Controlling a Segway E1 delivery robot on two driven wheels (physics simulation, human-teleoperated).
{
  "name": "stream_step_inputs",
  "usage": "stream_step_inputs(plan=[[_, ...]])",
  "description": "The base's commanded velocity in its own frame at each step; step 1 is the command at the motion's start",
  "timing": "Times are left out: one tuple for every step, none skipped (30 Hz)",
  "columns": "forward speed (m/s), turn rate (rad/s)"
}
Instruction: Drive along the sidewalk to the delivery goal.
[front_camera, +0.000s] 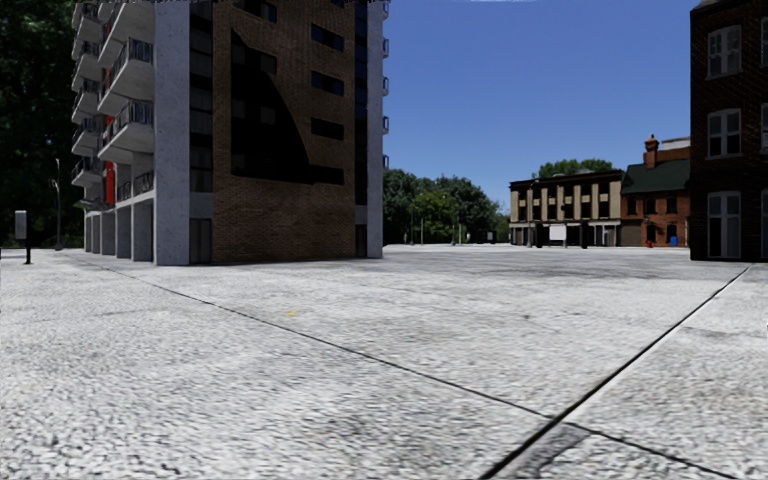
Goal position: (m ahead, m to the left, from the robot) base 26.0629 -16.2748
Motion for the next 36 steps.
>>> stream_step_inputs(plan=[[2.0, -0.43], [2.0, -0.43], [2.0, -0.43], [2.0, -0.43], [2.0, -0.43], [2.0, -0.43], [2.0, -0.43], [2.0, -0.43], [2.0, -0.43], [2.0, -0.43], [2.0, -0.43], [2.0, -0.43], [2.0, -0.43], [2.0, -0.43], [2.0, -0.43], [2.0, -0.43], [2.0, -0.43], [2.0, -0.43], [2.0, -0.43], [2.0, -0.43], [2.0, -0.43], [2.0, -0.43], [2.0, -0.43], [2.0, -0.36], [2.0, -0.2], [2.0, -0.04], [2.0, 0.0], [2.0, 0.0], [2.0, 0.0], [2.0, 0.0], [2.0, 0.0], [1.99, 0.0], [1.97, 0.0], [1.97, 0.0], [2.0, 0.0], [2.0, 0.0]])
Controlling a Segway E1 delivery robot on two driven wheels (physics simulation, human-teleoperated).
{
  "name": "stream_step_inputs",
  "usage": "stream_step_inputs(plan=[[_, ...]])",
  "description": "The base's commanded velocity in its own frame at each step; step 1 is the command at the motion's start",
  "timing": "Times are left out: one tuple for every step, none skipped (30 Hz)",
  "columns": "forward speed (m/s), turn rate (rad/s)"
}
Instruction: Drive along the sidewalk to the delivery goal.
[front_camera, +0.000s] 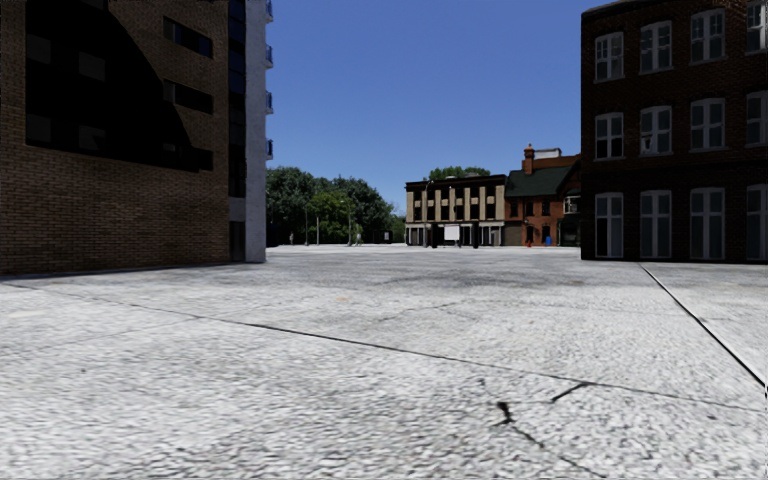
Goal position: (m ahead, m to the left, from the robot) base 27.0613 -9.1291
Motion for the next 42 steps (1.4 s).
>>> stream_step_inputs(plan=[[2.0, 0.0], [2.0, 0.0], [2.0, 0.0], [2.0, 0.0], [2.0, 0.0], [2.0, 0.0], [2.0, 0.0], [2.0, 0.0], [2.0, 0.0], [2.0, 0.0], [2.0, 0.0], [2.0, 0.0], [2.0, 0.0], [2.0, 0.0], [2.0, 0.0], [2.0, 0.0], [2.0, 0.0], [2.0, 0.0], [2.0, 0.0], [2.0, 0.0], [2.0, 0.0], [2.0, 0.0], [2.0, 0.0], [2.0, 0.0], [2.0, 0.0], [2.0, 0.0], [2.0, 0.0], [2.0, 0.0], [2.0, 0.0], [2.0, 0.0], [2.0, 0.0], [2.0, 0.0], [2.0, 0.0], [2.0, 0.0], [2.0, 0.0], [2.0, 0.0], [2.0, 0.0], [2.0, 0.0], [2.0, 0.0], [2.0, 0.0], [2.0, 0.0], [2.0, 0.0]])
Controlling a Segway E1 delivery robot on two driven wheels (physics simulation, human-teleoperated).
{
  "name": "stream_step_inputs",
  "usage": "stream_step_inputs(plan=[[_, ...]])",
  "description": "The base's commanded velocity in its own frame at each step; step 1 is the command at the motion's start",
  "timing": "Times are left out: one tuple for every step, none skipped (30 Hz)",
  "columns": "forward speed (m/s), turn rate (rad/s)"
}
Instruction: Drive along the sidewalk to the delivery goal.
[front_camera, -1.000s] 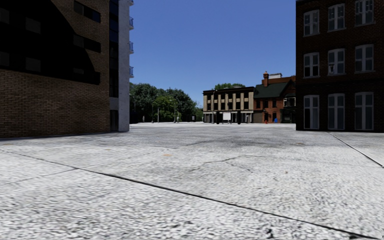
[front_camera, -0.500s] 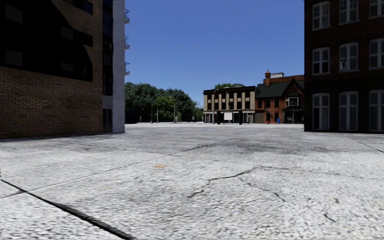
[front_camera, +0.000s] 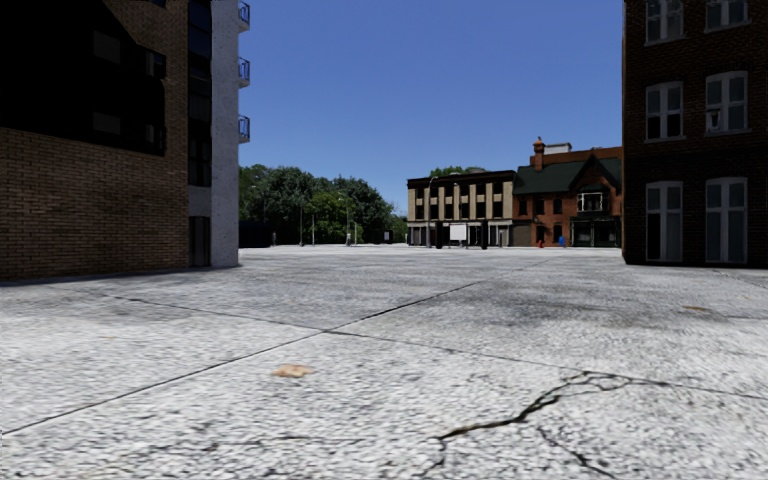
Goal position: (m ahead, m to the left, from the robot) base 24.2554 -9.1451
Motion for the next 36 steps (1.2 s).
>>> stream_step_inputs(plan=[[2.0, 0.0], [2.0, 0.0], [2.0, 0.0], [2.0, 0.0], [2.0, 0.0], [2.0, 0.0], [2.0, 0.0], [2.0, 0.0], [2.0, 0.0], [2.0, 0.0], [2.0, 0.0], [2.0, 0.0], [1.91, 0.0], [1.9, 0.0], [1.9, 0.0], [1.9, 0.0], [1.9, 0.0], [1.9, 0.0], [1.91, 0.0], [1.91, 0.0], [1.91, 0.0], [1.91, 0.0], [1.92, 0.0], [1.93, 0.0], [1.94, 0.0], [1.94, 0.0], [1.94, 0.0], [1.94, 0.0], [1.95, 0.0], [1.95, 0.0], [1.95, -0.15], [1.95, -0.21], [1.95, -0.3], [1.95, -0.41], [1.96, -0.45], [1.96, -0.45]])
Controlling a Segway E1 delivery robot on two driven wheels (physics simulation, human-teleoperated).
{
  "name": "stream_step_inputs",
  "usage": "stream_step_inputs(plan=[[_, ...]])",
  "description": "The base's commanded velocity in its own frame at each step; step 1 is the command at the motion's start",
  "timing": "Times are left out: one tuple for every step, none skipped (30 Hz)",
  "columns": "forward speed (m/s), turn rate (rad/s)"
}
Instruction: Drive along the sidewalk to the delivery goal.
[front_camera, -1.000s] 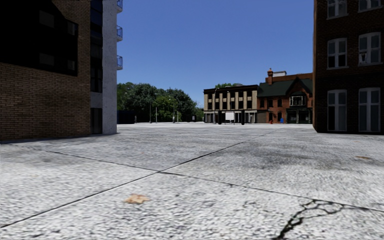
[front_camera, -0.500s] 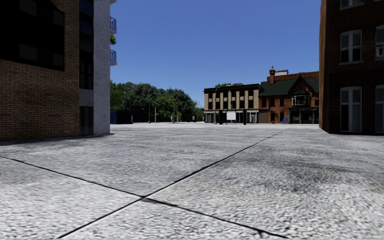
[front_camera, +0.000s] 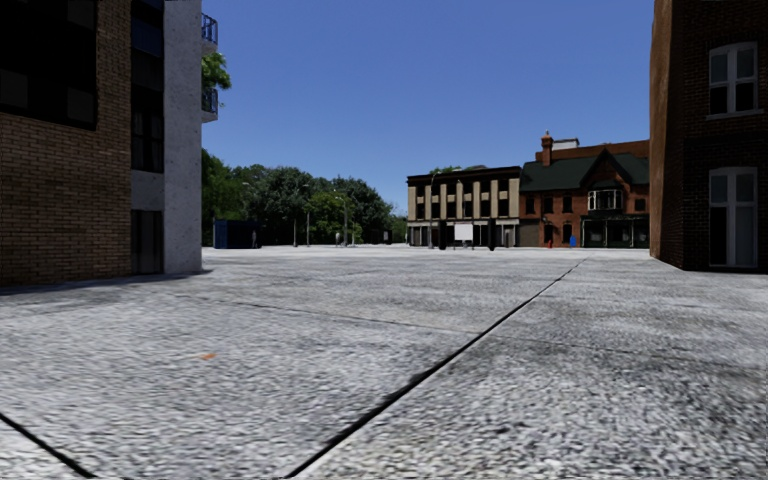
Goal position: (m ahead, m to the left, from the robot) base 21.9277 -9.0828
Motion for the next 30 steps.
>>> stream_step_inputs(plan=[[1.95, -0.45], [1.95, -0.45], [1.95, -0.45], [1.95, -0.45], [1.95, -0.45], [1.96, -0.45], [1.97, -0.45], [1.97, -0.45], [1.97, -0.45], [1.97, -0.45], [1.98, -0.45], [1.98, -0.45], [1.98, -0.35], [1.98, 0.0], [1.98, 0.0], [1.98, 0.0], [1.98, 0.0], [1.98, 0.0], [1.98, 0.0], [1.98, 0.0], [1.98, 0.0], [2.0, 0.0], [2.0, 0.0], [2.0, 0.0], [2.0, 0.0], [2.0, 0.0], [2.0, 0.0], [2.0, 0.0], [2.0, 0.0], [2.0, 0.0]])
